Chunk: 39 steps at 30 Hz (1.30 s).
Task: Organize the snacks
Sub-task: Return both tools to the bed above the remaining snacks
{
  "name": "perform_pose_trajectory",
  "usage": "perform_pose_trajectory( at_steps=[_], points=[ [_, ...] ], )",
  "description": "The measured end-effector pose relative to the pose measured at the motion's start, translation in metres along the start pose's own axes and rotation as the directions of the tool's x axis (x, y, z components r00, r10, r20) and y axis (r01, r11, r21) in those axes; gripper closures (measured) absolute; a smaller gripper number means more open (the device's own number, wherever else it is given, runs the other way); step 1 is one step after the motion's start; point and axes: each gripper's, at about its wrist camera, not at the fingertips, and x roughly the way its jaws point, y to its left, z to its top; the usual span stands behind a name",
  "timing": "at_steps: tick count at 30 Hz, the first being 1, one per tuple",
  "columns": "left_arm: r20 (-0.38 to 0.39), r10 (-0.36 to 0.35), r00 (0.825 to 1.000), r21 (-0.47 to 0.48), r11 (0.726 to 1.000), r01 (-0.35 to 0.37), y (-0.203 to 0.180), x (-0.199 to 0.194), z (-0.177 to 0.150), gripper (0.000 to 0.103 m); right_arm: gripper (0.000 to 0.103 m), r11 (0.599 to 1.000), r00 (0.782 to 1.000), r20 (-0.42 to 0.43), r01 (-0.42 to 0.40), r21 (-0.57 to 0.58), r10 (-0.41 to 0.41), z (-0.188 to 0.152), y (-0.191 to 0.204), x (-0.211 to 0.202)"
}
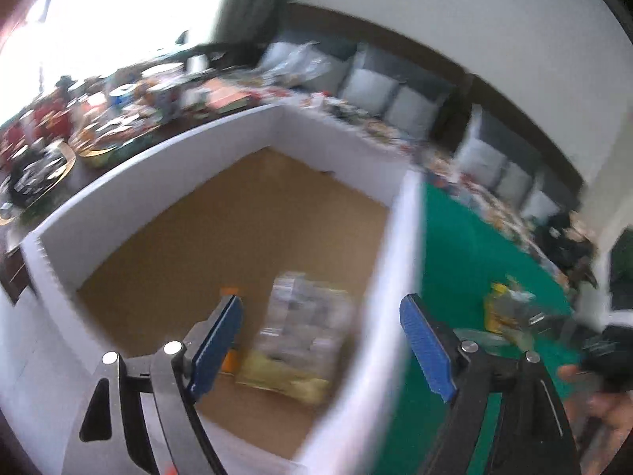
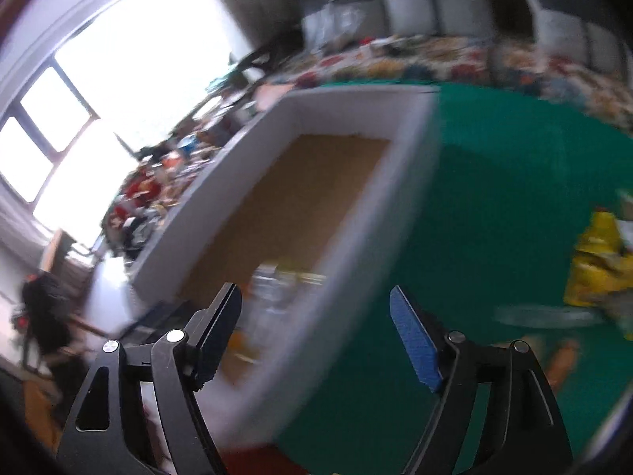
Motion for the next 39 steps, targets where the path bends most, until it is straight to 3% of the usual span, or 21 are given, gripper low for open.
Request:
perform_pose_trajectory(
  at_steps=[3,7,11,15,18,22,27,30,36,39],
  points=[
    [-0.010,-0.093,0.996,0.082,0.992,0.094,-0.054,-0.006,-0.016,0.019,0.023,0.989,0.989,0.014,0.146,0.007,-0.146,-0.034,-0.057,-0.024],
    [-0.086,-0.185,0.979,0.188,0.962,0.199,-0.124,0.002,-0.053,0.015,0.023,0.942,0.941,-0.028,0.336,0.000,-0.336,-0.097,-0.129,-0.049],
    [-0.186,-0.180,0.966,0.296,0.927,0.230,-0.174,0.025,-0.101,0.015,0.023,0.899,0.903,-0.019,0.428,0.092,-0.429,-0.157,-0.186,-0.086],
    [-0.271,-0.136,0.953,0.349,0.909,0.229,-0.195,0.055,-0.144,0.015,0.023,0.875,0.890,0.023,0.442,0.199,-0.455,-0.195,-0.214,-0.110],
    [-0.303,-0.097,0.948,0.354,0.912,0.206,-0.197,0.072,-0.158,0.016,0.023,0.871,0.889,0.033,0.438,0.222,-0.456,-0.215,-0.222,-0.116],
    [-0.306,-0.066,0.950,0.313,0.935,0.166,-0.195,0.085,-0.167,0.016,0.023,0.881,0.892,0.016,0.443,0.165,-0.452,-0.229,-0.225,-0.110],
    [-0.309,-0.017,0.951,0.318,0.941,0.120,-0.197,0.101,-0.172,0.015,0.019,0.890,0.895,0.022,0.439,0.122,-0.445,-0.234,-0.225,-0.109],
    [-0.327,0.007,0.945,0.336,0.935,0.109,-0.201,0.111,-0.179,0.016,0.016,0.884,0.884,0.039,0.464,0.063,-0.467,-0.240,-0.219,-0.105],
    [-0.301,0.064,0.952,0.397,0.916,0.064,-0.209,0.112,-0.188,0.015,0.011,0.896,0.895,0.047,0.442,0.048,-0.444,-0.243,-0.221,-0.105],
    [-0.287,0.097,0.953,0.432,0.901,0.039,-0.216,0.115,-0.193,0.010,0.010,0.902,0.900,0.048,0.431,0.033,-0.432,-0.244,-0.221,-0.106]
  ],
)
